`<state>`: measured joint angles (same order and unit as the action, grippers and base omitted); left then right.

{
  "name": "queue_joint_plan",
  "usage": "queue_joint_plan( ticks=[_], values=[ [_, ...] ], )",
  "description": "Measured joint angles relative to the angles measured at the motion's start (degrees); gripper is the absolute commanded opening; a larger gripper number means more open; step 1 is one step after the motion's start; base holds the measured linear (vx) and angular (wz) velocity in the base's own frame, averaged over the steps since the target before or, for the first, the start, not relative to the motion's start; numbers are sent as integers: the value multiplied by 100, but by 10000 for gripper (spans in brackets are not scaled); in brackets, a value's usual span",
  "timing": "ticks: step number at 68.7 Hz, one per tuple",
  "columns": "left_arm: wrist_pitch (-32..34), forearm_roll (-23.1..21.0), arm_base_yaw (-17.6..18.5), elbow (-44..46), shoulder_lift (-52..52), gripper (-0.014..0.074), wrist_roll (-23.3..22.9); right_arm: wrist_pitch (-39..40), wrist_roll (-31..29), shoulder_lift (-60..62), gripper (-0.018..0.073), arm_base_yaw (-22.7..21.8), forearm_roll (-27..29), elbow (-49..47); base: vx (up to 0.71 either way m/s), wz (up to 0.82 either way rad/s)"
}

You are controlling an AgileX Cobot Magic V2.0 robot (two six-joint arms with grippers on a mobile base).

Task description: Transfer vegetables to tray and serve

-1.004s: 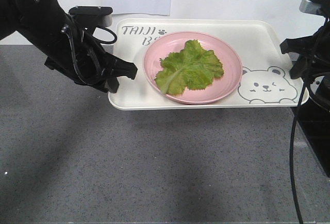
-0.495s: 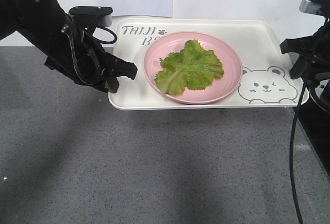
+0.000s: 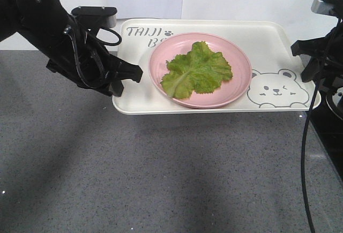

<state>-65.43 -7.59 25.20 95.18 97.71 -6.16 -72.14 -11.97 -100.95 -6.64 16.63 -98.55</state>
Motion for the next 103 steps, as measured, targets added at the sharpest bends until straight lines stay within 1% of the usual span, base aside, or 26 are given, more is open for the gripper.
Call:
queue_joint_plan(
  ticks=[103],
  values=[
    [0,0,0,0,0,-6,0,0,0,0,-6,0,0,0,1,0]
  ],
)
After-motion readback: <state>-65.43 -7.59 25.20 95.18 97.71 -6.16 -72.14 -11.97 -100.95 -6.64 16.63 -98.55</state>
